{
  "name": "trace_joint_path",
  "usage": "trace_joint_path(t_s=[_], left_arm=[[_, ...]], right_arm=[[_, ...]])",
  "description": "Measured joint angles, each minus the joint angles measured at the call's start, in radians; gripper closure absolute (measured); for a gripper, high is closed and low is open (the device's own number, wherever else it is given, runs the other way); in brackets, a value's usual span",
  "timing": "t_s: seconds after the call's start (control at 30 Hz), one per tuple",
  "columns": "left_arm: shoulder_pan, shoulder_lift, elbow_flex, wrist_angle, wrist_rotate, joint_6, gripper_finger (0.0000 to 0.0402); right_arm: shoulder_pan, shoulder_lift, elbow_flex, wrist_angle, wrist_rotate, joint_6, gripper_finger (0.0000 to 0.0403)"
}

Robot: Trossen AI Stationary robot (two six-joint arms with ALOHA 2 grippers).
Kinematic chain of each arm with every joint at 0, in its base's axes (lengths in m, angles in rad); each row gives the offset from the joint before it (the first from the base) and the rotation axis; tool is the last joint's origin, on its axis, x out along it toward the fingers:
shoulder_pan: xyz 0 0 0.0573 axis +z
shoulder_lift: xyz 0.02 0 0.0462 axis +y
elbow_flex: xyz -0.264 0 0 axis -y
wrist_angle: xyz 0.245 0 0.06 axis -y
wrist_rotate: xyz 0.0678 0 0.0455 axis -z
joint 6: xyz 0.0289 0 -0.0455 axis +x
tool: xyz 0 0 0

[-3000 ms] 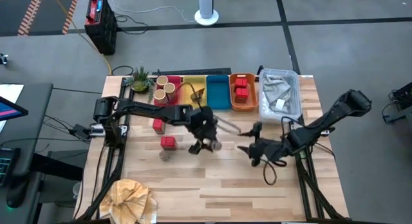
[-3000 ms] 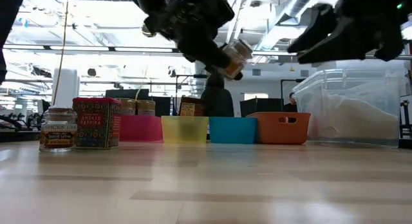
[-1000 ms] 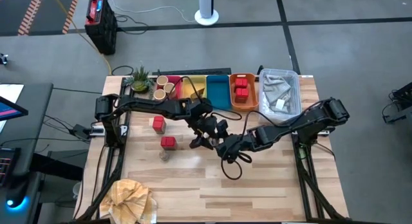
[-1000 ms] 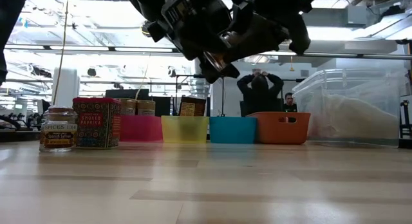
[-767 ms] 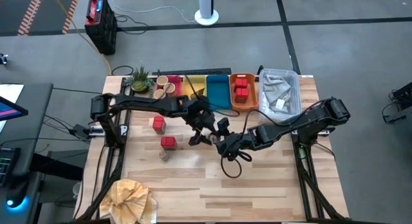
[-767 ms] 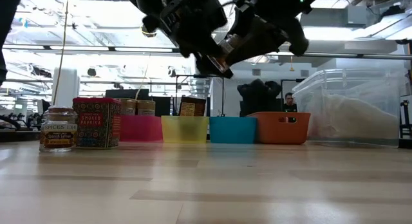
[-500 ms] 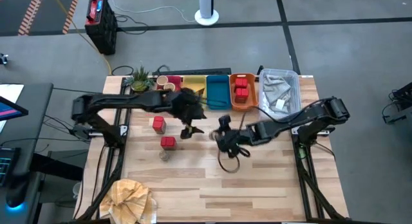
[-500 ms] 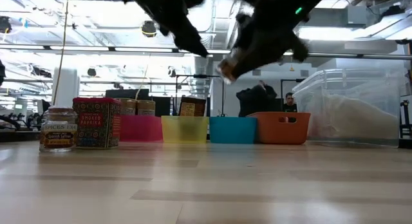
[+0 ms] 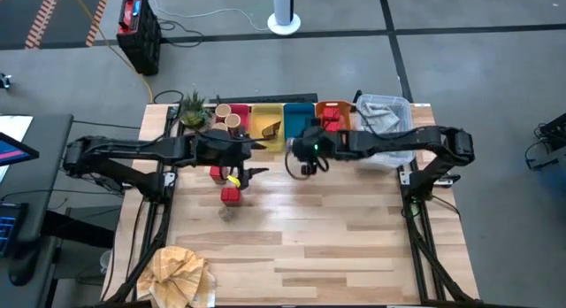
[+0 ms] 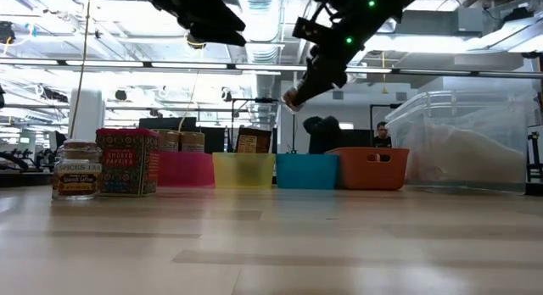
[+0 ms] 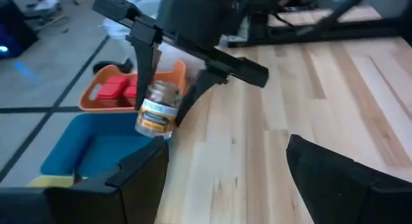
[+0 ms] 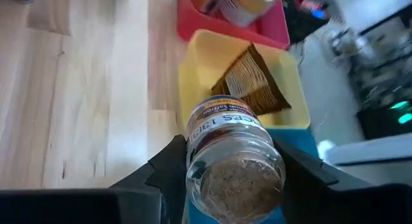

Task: Sort spices by type
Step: Put the brown spice bottle into the blue bin

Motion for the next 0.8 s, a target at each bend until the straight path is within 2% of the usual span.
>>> trace_joint_path(t_s=[0.23, 0.37, 0.57, 0.8], left_arm=[[-0.034, 0.001, -0.08, 0.156, -0.04, -0.031, 0.01], [-0.036, 0.002, -0.101, 0.22, -0.078, -0.011, 0.01], [-0.034, 0.001, -0.101, 0.316, -0.128, 0.023, 0.01], [-0.034, 0.001, -0.101, 0.299, -0.144, -0.002, 0.01]], right_arm=[[-0.176, 0.004, 0.032, 0.002, -0.148, 0.055, 0.0194], [-0.235, 0.075, 0.102, -0.072, -0.186, 0.055, 0.0194], [-0.281, 0.27, 0.336, -0.259, -0.197, 0.011, 0.0194], [-0.327, 0.468, 0.579, -0.501, -0.256, 0.001, 0.0194]])
